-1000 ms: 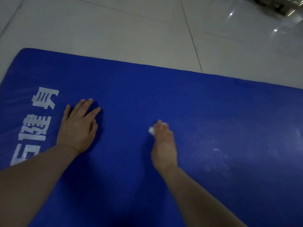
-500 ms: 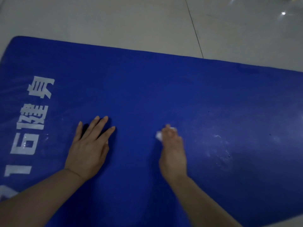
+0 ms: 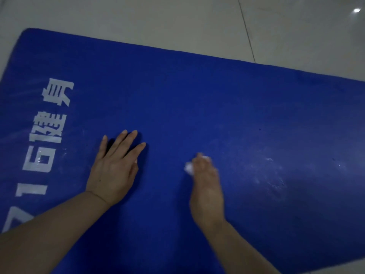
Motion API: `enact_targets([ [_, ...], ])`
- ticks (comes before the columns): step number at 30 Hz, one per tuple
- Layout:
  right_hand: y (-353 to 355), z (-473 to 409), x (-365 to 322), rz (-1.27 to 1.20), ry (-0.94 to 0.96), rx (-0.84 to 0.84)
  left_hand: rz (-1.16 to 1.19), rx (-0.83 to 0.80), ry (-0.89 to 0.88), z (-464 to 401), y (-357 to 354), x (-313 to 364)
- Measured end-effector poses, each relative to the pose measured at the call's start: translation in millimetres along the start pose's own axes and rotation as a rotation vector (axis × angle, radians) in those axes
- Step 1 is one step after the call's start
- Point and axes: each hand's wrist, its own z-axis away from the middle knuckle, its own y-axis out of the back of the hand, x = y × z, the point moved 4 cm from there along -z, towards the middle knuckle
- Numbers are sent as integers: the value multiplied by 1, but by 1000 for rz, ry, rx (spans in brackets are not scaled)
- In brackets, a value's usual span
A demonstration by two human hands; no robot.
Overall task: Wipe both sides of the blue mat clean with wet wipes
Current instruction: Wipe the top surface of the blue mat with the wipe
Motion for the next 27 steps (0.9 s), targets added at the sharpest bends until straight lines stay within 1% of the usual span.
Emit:
enact_targets([
  [2,25,-5,52,22,-309,76,6,5,8,0,0,1],
  [3,32,-3,70,60,-402,84,9,6,7,0,-1,1],
  [4,35,0,77,82,-446,91,11,8,4,0,-1,1],
  [5,32,3,71,92,-439,120,11,13,-1,0,-1,1],
  [7,15,14,35,105,-306,111,13,23,-19,0,0,2],
  [10,-19,43,-40,125,51,-7,18,32,-64,3,3,4],
  [12,-23,54,-57,124,220,-76,31,30,-99,12,6,9],
  [13,-19,51,-48,114,225,-80,39,21,-123,20,5,14],
  [14,-11,47,-32,101,168,-67,40,6,-153,29,4,20],
  [17,20,35,42,104,-246,56,18,-42,-246,47,-1,34],
  [18,24,35,58,139,-338,57,12,-52,-255,47,-2,35],
  [19,25,36,59,157,-399,81,9,-59,-248,45,-3,34],
  [20,25,39,47,159,-405,126,9,-63,-236,44,-3,33],
  [21,20,46,26,162,-345,131,9,-65,-232,42,-3,33],
  [22,10,56,4,186,-252,97,9,-69,-234,42,-3,34],
  [25,-17,89,-55,154,23,-62,3,-81,-242,43,-2,36],
  [27,-14,91,-55,147,106,-113,-1,-86,-241,43,0,35],
])
